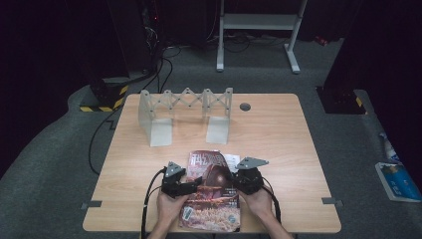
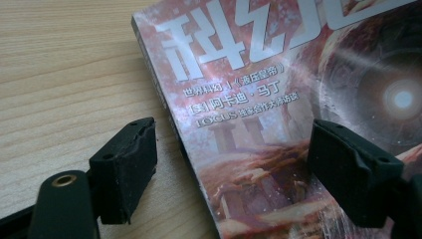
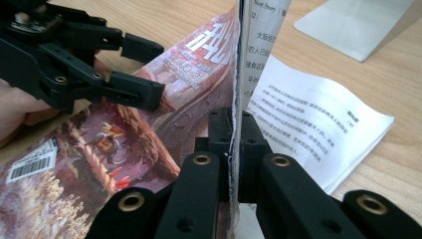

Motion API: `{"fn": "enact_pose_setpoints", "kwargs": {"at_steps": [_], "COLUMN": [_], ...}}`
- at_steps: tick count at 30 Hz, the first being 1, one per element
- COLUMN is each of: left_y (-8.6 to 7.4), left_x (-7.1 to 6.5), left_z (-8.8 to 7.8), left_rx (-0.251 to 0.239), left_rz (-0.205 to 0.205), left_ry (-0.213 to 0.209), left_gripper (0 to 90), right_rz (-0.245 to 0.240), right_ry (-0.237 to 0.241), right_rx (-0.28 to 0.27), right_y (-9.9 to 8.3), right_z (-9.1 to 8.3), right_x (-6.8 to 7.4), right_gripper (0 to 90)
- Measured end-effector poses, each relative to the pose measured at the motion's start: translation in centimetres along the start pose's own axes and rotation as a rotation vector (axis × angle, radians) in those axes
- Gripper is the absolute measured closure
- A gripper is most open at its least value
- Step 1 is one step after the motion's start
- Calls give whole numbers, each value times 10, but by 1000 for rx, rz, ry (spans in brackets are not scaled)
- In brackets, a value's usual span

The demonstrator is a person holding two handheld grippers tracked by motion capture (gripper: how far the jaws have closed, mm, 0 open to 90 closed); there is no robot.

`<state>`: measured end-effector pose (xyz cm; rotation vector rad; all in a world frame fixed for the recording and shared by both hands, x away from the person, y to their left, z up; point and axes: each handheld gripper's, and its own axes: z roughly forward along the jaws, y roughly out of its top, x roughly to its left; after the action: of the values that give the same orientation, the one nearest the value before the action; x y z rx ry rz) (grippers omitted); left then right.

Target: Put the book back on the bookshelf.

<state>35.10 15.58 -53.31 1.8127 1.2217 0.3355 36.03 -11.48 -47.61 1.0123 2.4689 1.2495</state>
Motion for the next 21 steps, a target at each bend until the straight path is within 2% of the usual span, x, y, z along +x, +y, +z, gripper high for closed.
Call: {"fn": "enact_pose_setpoints", "kwargs": {"at_steps": [8,21], "left_y": [0,0], "left_x": [2,4], "left_z": [-1,-1], "left_rx": [-13,-18], "left_rz": [-20,-35], "left_ry": [-53,-102], "left_gripper": [166,154], "right_rz": [-10,-56], "right_ry": [21,41], "right_rx": [-29,-53], "right_y": [4,10], "right_z": [-7,-10], "right_x": [3,9], "right_gripper": [885,885]}}
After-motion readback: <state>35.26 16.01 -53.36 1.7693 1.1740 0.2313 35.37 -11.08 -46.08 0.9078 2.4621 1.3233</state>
